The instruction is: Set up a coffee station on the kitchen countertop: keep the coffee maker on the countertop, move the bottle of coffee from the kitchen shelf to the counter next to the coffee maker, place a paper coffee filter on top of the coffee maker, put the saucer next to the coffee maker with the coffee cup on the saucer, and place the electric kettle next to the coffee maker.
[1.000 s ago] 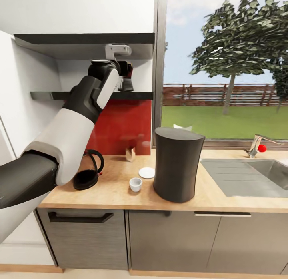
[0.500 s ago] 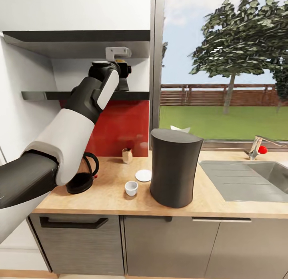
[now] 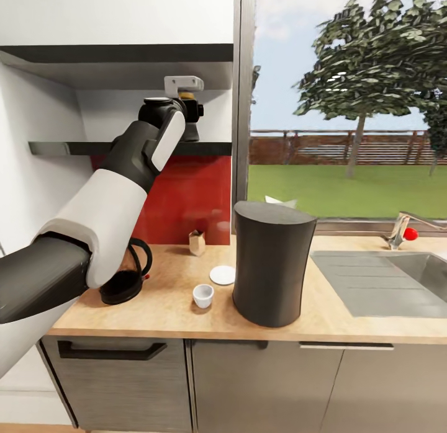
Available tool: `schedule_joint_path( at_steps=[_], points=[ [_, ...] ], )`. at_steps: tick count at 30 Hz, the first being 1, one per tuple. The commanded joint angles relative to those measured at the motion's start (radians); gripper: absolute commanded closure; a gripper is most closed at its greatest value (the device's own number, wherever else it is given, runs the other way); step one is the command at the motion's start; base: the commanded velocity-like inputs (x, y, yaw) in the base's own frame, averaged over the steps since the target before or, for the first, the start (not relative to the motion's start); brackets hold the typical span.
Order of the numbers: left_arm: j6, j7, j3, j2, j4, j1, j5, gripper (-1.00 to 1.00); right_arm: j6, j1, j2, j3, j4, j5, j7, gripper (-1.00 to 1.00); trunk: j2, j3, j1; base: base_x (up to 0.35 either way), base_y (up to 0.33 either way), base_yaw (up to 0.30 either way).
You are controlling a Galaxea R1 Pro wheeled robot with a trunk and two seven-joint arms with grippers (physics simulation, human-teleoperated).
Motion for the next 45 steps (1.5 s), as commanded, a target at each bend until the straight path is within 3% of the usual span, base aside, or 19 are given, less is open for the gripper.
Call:
schedule_joint_path(
  at_steps=[1, 13, 17, 22, 45],
  points=[
    [0.002, 0.009, -0.002, 0.0, -0.001, -0.001, 0.01, -1.0, -0.003, -0.001, 0.0, 0.0, 0.0, 0.008, 0.0, -1.0, -0.001, -0.002, 0.0, 0.064, 0.0, 0.0],
    [0.002, 0.012, -0.001, 0.0, 0.0, -0.001, 0.008, -1.0, -0.003, -0.001, 0.0, 0.0, 0.0, 0.008, -0.001, -1.0, -0.001, -0.002, 0.0, 0.096, 0.0, 0.0],
    [0.002, 0.107, -0.002, 0.0, -0.001, -0.001, 0.01, -1.0, -0.004, -0.001, 0.0, 0.0, 0.0, 0.008, -0.001, -1.0, -0.001, -0.002, 0.0, 0.017, 0.0, 0.0],
    [0.002, 0.156, -0.002, 0.0, -0.004, -0.001, 0.013, -1.0, -0.004, -0.001, 0.0, 0.0, 0.0, 0.008, -0.001, -1.0, -0.001, -0.002, 0.0, 0.004, 0.0, 0.0],
    [0.004, 0.167, -0.002, 0.0, -0.007, -0.001, 0.015, -1.0, -0.004, -0.001, 0.0, 0.0, 0.0, 0.008, -0.001, -1.0, -0.001, -0.002, 0.0, 0.096, -0.029, 0.0]
  ],
)
